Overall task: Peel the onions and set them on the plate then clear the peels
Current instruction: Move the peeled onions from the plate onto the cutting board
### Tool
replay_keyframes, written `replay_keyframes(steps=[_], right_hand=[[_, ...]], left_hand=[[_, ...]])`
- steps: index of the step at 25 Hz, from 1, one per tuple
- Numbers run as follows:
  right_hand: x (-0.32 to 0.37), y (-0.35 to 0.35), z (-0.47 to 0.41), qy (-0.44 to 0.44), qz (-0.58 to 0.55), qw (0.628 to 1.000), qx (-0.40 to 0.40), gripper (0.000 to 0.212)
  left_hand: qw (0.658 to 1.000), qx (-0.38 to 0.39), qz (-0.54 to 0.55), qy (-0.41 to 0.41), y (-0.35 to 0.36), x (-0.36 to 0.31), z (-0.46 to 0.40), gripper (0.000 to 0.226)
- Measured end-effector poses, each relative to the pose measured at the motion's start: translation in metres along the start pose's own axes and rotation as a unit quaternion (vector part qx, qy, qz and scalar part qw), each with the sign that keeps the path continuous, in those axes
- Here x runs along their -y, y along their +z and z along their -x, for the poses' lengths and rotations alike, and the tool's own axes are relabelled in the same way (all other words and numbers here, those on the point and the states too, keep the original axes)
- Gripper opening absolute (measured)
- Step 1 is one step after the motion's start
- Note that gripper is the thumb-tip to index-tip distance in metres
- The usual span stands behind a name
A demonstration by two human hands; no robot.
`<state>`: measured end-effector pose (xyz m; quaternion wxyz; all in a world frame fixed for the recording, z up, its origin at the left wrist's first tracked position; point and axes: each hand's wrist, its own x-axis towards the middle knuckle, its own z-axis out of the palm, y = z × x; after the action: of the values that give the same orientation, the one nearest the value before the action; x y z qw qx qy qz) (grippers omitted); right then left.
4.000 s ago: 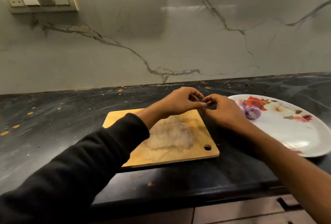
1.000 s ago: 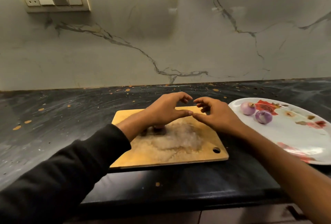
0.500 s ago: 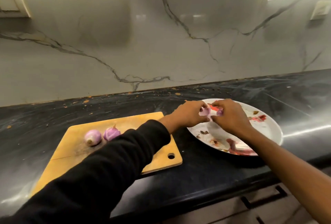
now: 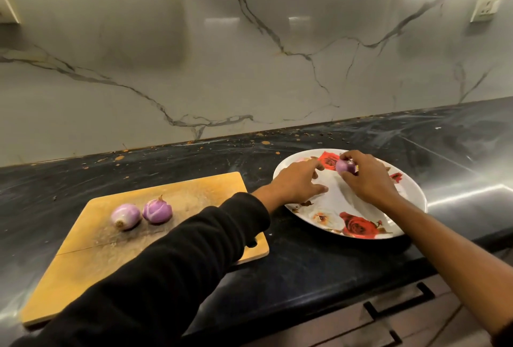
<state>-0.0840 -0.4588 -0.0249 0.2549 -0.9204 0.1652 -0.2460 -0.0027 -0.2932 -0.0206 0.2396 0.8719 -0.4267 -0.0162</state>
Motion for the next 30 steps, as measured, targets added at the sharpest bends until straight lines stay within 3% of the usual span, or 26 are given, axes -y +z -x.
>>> replay_keyframes(steps=[5, 14, 18, 21, 24, 26, 30], right_hand=[[0.040, 0.010, 0.017, -0.037, -0.119, 0.992, 0.025, 0.041], [0.156, 0.045, 0.053, -0.044, -0.277, 0.947, 0.155, 0.023], [0.194, 0.074, 0.068, -0.019, -0.287, 0.927, 0.241, 0.040], [0.209, 0.091, 0.078, -0.022, -0.272, 0.931, 0.243, 0.046], [0.218, 0.106, 0.080, -0.075, -0.144, 0.961, 0.225, 0.053], [0.219, 0.111, 0.080, -0.103, -0.085, 0.968, 0.213, 0.050], [0.216, 0.111, 0.083, -0.119, -0.142, 0.954, 0.237, 0.039]], left_hand=[[0.997, -0.032, 0.063, -0.009, -0.022, -0.001, 0.019, 0.059], [0.995, -0.081, 0.041, -0.046, -0.111, 0.053, 0.124, 0.045], [0.995, -0.049, 0.006, -0.087, -0.136, 0.078, 0.157, 0.031], [0.995, -0.012, -0.046, -0.092, -0.146, 0.091, 0.168, 0.025], [0.992, 0.025, -0.083, -0.095, -0.150, 0.104, 0.175, 0.022], [0.991, 0.041, -0.077, -0.103, -0.148, 0.111, 0.176, 0.024], [0.993, 0.026, -0.029, -0.108, -0.143, 0.121, 0.177, 0.025]])
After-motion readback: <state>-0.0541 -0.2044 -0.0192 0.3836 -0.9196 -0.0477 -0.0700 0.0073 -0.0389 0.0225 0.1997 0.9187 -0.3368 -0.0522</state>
